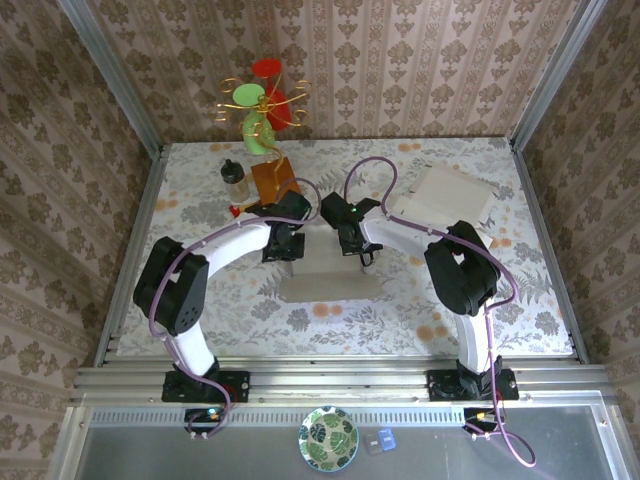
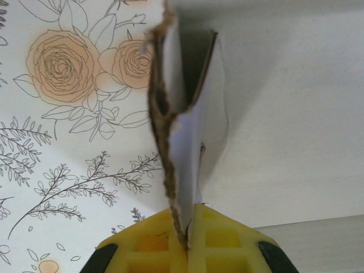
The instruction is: Fold the paper box
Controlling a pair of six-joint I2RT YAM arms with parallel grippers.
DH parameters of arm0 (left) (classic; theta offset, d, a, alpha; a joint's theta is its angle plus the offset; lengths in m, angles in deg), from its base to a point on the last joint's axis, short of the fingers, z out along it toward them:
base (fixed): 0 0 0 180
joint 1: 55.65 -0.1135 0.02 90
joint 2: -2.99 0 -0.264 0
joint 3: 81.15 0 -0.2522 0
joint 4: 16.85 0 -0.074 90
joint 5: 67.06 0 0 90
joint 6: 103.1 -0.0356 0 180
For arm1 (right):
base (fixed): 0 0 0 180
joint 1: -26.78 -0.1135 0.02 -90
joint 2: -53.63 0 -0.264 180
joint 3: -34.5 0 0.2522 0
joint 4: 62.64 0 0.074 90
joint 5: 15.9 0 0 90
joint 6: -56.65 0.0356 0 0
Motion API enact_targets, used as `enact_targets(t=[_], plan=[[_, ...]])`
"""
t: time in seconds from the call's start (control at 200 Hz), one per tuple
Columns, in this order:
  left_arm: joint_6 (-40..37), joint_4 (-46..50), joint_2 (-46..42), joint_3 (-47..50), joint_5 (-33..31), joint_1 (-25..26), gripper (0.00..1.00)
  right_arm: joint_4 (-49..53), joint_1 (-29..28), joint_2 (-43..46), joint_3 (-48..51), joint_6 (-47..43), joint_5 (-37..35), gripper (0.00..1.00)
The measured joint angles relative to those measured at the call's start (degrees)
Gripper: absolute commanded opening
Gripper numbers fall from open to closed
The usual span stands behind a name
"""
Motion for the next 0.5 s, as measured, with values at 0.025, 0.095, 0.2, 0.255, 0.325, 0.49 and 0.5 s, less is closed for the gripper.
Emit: enact_targets(t=[0.025,0.095,0.2,0.255,0.325,0.49,0.5], plan=[[0.09,-0.24,-0.24,0.09,-0.04,0.0,0.17,0.0,0.0,0.0,0.0,0.0,-0.02,0.0],[0.07,-0.81,-1.22,0.52,-0.2,-0.04,0.23,0.0,0.0,0.0,0.04,0.0,-0.04,0.0],[-0.33,-2.69,-3.41,1.49,0.13,-0.07,0.29,0.02,0.0,0.0,0.04,0.0,-0.07,0.0],[-0.63,-3.98,-4.39,1.92,0.74,-0.2,0.3,0.02,0.0,0.0,0.04,0.0,-0.07,0.0],[-0.61,-5.03,-4.87,2.1,1.73,-0.61,0.31,0.02,0.0,0.0,0.04,0.0,-0.07,0.0],[-0.63,-5.42,-4.83,2.12,3.45,-2.23,0.34,0.02,0.0,0.0,0.04,0.0,-0.07,0.0],[-0.61,-5.44,-4.83,2.14,3.48,-2.32,0.34,0.02,0.0,0.0,0.04,0.0,-0.09,0.0]])
